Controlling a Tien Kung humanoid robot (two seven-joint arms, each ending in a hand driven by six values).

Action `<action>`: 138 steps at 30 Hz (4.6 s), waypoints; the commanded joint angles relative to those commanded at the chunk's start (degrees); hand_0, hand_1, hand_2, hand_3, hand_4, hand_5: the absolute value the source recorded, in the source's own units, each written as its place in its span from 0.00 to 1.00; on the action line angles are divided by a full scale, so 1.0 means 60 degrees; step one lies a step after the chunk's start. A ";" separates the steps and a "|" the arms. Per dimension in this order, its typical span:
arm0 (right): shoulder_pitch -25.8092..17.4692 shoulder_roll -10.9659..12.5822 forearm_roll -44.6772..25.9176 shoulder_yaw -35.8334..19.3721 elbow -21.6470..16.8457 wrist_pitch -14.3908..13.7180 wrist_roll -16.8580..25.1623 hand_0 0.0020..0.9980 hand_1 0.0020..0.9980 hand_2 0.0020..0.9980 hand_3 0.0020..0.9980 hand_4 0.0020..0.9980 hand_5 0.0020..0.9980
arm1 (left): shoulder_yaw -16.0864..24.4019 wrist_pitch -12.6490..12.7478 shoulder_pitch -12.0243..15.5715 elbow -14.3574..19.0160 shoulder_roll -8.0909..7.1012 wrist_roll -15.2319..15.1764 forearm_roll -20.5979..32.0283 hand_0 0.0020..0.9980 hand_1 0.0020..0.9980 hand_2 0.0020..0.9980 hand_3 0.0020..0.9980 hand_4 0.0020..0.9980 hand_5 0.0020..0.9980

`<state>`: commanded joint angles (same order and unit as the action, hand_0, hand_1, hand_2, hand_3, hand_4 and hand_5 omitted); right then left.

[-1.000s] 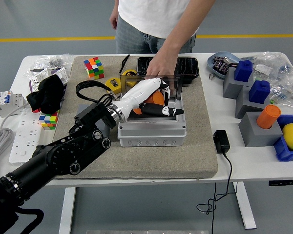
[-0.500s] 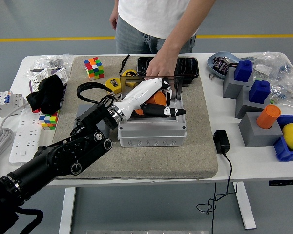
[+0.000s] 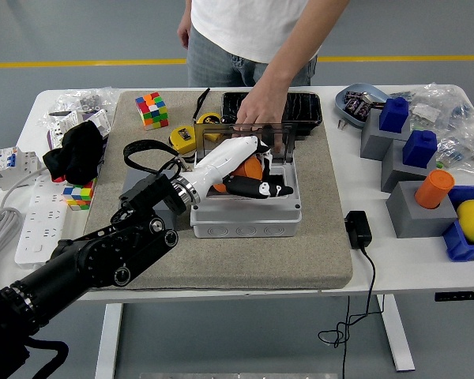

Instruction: Fetch the battery,place it into the box,close the lid of the box

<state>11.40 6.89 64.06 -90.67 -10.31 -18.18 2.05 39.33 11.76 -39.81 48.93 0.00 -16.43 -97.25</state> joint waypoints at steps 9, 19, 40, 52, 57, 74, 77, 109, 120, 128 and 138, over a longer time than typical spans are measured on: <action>0.0015 -0.0004 -0.0058 0.0070 0.0000 0.0002 0.0005 0.86 0.81 0.76 0.79 1.00 1.00 | 0.0089 -0.0763 0.0003 0.0058 0.0000 0.0055 -0.0274 0.27 0.45 0.37 0.35 1.00 0.66; -0.0012 -0.0006 -0.0078 0.0110 0.0000 0.0014 0.0000 0.86 0.81 0.76 0.79 1.00 1.00 | 0.0239 -0.0997 0.0013 0.0250 0.0000 0.0008 -0.0473 0.81 0.73 0.67 0.60 1.00 0.69; -0.0038 -0.0051 -0.0112 0.0020 0.0000 0.0038 0.0011 0.86 0.81 0.76 0.79 1.00 1.00 | 0.2014 -0.5900 0.0449 0.3901 0.0000 0.1904 0.3918 0.82 0.80 0.76 0.70 1.00 0.94; -0.0039 -0.0066 -0.0088 -0.0067 0.0000 0.0027 0.0016 0.86 0.80 0.76 0.79 1.00 1.00 | 0.3558 -0.3083 0.0880 0.3602 0.0000 0.1093 0.5399 0.82 0.90 0.86 0.81 1.00 0.98; -0.0045 -0.0062 -0.0099 -0.0036 0.0000 0.0034 0.0004 0.86 0.80 0.76 0.79 1.00 1.00 | 0.3818 -0.2640 0.0901 0.3409 0.0000 0.1163 0.3698 0.84 0.90 0.85 0.80 1.00 1.00; -0.0060 -0.0011 -0.0082 -0.0008 0.0000 0.0019 -0.0042 0.86 0.80 0.76 0.79 1.00 1.00 | 0.4176 -0.2861 0.0733 0.2431 0.0000 0.1534 -0.0256 0.95 0.95 0.88 0.81 1.00 1.00; -0.0078 -0.0015 -0.0086 -0.0007 0.0000 0.0022 -0.0040 0.86 0.80 0.76 0.79 1.00 1.00 | 0.4227 -0.2872 0.0742 0.2402 0.0000 0.1595 -0.0794 0.95 0.95 0.88 0.81 1.00 1.00; -0.0037 -0.0009 -0.0067 -0.0119 0.0000 -0.0015 -0.0005 0.86 0.80 0.76 0.79 1.00 1.00 | 0.4919 -0.3371 0.0740 0.1922 0.0000 0.2375 -0.5245 1.00 0.98 0.87 0.75 1.00 1.00; -0.0059 -0.0020 -0.0027 -0.0190 0.0000 -0.0006 -0.0012 0.86 0.80 0.76 0.79 1.00 1.00 | 0.4624 -0.3403 0.0869 0.2310 0.0000 0.2227 -0.4907 1.00 0.92 0.79 0.65 1.00 1.00; -0.0045 -0.0022 -0.0056 -0.0192 0.0000 -0.0020 0.0007 0.86 0.80 0.76 0.79 1.00 1.00 | 0.4256 -0.3555 0.0972 0.2761 0.0000 0.2242 -0.4691 1.00 0.90 0.77 0.63 1.00 1.00; -0.0059 -0.0016 -0.0052 -0.0188 0.0000 -0.0015 0.0003 0.86 0.80 0.76 0.79 1.00 1.00 | 0.4057 -0.3597 0.1011 0.3056 0.0000 0.2240 -0.4431 1.00 0.88 0.76 0.61 1.00 1.00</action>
<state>11.04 6.79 63.74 -91.80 -10.31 -18.27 2.07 63.67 -9.82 -33.74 67.27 0.00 -2.99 -123.84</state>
